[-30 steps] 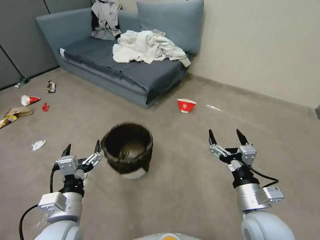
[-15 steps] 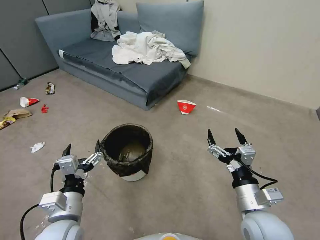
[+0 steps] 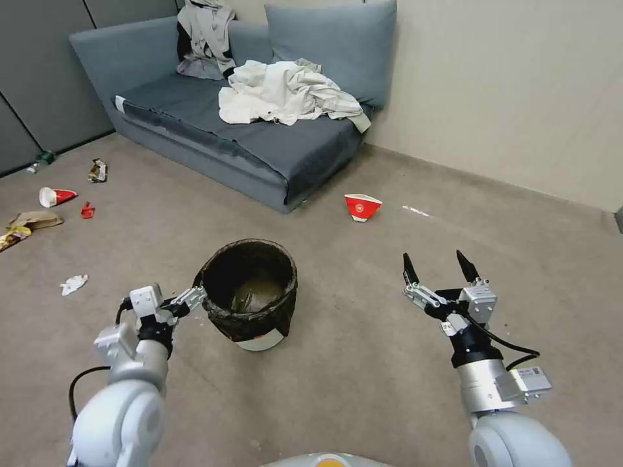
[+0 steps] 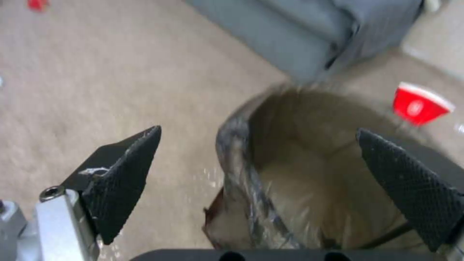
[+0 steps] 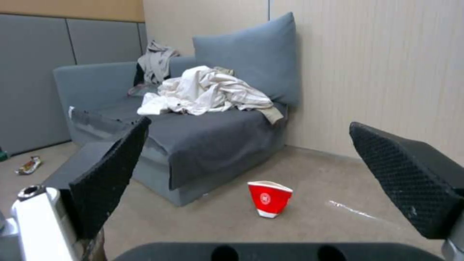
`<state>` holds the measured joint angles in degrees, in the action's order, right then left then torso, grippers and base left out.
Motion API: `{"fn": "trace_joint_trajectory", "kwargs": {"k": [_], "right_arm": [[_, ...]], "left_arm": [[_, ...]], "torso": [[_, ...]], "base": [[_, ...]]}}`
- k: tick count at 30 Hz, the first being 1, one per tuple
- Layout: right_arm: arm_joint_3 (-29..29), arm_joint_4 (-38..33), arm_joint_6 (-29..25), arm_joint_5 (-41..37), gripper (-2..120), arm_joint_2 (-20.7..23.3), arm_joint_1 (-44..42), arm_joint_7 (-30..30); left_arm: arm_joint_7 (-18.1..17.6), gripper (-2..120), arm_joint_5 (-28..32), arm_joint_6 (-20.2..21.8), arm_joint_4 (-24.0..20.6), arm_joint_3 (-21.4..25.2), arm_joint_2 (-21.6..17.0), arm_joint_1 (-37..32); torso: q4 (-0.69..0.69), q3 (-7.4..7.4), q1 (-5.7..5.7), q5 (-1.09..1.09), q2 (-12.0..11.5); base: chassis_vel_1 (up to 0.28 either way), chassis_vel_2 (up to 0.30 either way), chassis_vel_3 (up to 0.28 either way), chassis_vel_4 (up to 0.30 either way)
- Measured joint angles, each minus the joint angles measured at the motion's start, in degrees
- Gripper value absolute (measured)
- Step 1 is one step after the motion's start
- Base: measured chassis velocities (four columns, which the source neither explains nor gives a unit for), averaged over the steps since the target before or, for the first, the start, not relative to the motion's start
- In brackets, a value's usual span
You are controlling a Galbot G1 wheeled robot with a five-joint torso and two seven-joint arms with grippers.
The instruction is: Pick up the trash can from the floor.
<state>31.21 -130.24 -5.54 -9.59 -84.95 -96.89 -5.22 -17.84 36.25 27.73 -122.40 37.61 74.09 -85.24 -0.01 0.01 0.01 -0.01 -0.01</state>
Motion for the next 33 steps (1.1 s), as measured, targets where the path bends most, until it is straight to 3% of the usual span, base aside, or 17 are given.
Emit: {"fn": "trace_joint_trajectory", "kwargs": {"k": [6, 7, 14, 17, 23, 33], "right_arm": [[0.7, -0.2, 0.0, 0.1, 100, -0.4, -0.7, 0.0], [1.1, -0.2, -0.1, 0.1, 100, -0.5, -0.9, 0.0], [2.0, -0.3, -0.4, 0.1, 100, -0.7, -1.2, 0.1], [2.2, -0.3, -0.6, 0.1, 100, -1.0, -1.3, 0.1], [2.2, -0.1, -0.8, 0.2, 100, -1.4, -1.2, 0.1], [2.0, 0.4, -1.1, 0.8, 100, -1.5, -1.2, 0.1]], "left_arm": [[-4.0, 100, 4.4, 3.7, 5.9, -3.9, -2.5, 6.5], [-5.1, 100, 5.2, 4.1, 8.5, -5.8, -2.9, 9.3], [-9.5, 99, 8.5, 7.5, 12.7, -9.2, -2.9, 13.7], [-11.8, 88, 10.2, 9.1, 13.6, -9.9, -2.9, 14.5], [-13.1, 72, 11.0, 9.6, 14.6, -10.1, -2.9, 15.0], [-14.6, 33, 12.3, 9.9, 15.3, -9.6, -2.5, 15.4]], "torso": [[-0.01, 0.00, 0.00, 0.00, 0.0], [0.00, 0.00, 0.00, 0.00, 0.0], [0.00, 0.00, 0.00, 0.01, 0.0], [0.01, 0.00, 0.00, 0.01, 0.0], [0.01, 0.00, 0.00, 0.01, 0.0], [0.01, 0.00, 0.00, 0.01, 0.0]], "base": [[0.000, 0.000, 0.000, 0.000], [0.000, 0.000, 0.000, 0.000], [0.000, 0.000, 0.000, 0.000], [0.000, 0.000, 0.000, 0.000], [0.000, 0.000, 0.000, 0.000], [0.000, 0.000, 0.000, 0.000]]}}
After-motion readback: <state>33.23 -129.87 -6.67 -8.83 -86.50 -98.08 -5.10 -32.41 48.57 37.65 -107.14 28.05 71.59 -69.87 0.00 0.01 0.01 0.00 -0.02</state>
